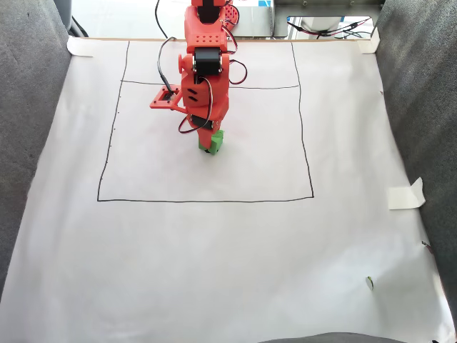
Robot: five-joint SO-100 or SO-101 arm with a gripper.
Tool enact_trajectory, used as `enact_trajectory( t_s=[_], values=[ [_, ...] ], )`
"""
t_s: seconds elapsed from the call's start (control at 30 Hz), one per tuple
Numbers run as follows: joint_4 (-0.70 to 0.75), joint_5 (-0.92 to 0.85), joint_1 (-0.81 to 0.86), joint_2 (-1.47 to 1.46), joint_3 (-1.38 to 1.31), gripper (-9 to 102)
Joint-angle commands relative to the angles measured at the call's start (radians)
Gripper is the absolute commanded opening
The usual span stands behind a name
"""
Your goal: Grasp the colored block, Place it on the black dot, and then return the arm to the default position.
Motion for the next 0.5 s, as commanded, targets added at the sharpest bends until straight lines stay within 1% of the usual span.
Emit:
enact_trajectory(
  t_s=[0.0,0.3,0.33,0.4,0.47],
  values=[
    [-0.011,-0.003,0.008,0.017,-0.044,0],
    [-0.015,-0.034,0.015,0.006,-0.044,0],
    [-0.015,-0.037,0.015,0.006,-0.044,1],
    [-0.014,-0.041,0.015,0.009,-0.044,9],
    [-0.011,-0.044,0.015,0.012,-0.044,10]
  ],
)
